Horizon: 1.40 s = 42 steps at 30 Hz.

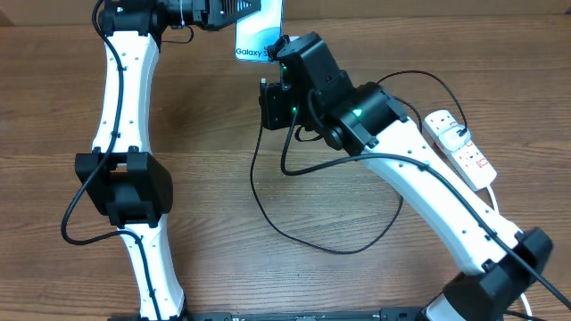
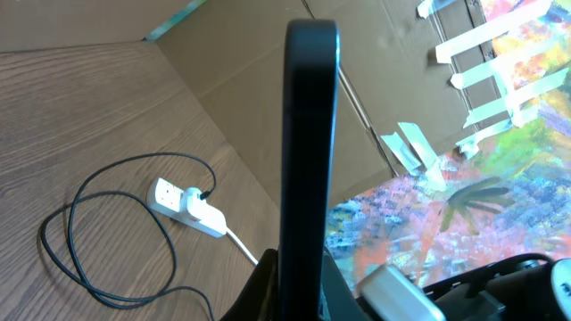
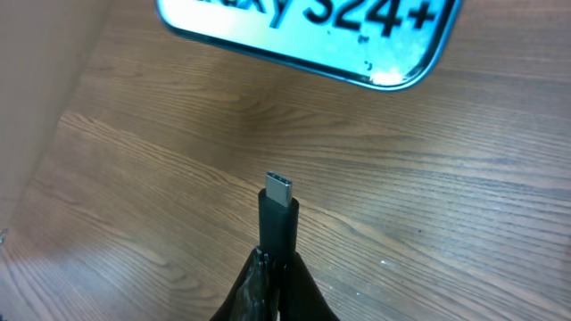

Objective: Plug charger to phone and switch on socket

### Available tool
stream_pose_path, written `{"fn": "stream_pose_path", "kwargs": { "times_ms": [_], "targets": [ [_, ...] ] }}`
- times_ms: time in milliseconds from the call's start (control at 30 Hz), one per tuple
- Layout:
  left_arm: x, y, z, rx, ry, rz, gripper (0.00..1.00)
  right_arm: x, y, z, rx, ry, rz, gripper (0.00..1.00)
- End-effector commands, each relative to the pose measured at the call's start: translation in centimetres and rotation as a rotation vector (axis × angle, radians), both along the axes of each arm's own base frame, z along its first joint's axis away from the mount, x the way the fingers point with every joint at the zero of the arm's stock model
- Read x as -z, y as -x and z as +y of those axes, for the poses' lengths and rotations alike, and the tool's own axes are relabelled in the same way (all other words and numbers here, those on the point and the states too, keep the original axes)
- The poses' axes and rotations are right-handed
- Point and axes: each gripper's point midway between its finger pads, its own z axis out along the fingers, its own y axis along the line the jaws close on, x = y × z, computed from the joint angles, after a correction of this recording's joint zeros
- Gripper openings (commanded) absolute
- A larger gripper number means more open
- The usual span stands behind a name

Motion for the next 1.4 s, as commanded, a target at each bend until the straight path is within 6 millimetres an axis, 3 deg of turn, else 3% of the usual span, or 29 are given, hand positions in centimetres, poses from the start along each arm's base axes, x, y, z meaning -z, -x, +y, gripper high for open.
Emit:
{"fn": "stream_pose_path", "kwargs": {
  "times_ms": [0, 400, 600, 1033, 1367],
  "targets": [
    [-0.5, 0.4, -0.4, 0.015, 0.005, 0.003, 0.04, 0.1, -0.5, 0.3, 0.020, -0.008, -0.002, 0.04],
    [-0.4, 0.0, -0.4, -0.007, -0.010, -0.057, 0.04, -1.1, -1.1, 0.9, 0.015, -0.050, -0.045, 0.04],
    [-0.8, 0.7, -0.4, 0.036, 0.016, -0.082, 0.04, -1.5, -1.4, 1.0, 0.017, -0.062, -0.061, 0.04],
    [-0.9, 0.9, -0.4, 0.047, 0.024, -0.056, 0.04, -1.9, -3.0, -0.3, 0.057, -0.076, -0.080, 0.04],
    [-0.9, 0.9, -0.4, 0.047, 0.024, -0.046, 0.04, -1.9, -2.3, 0.6, 0.007, -0.112, -0.053, 0.04]
  ]
}}
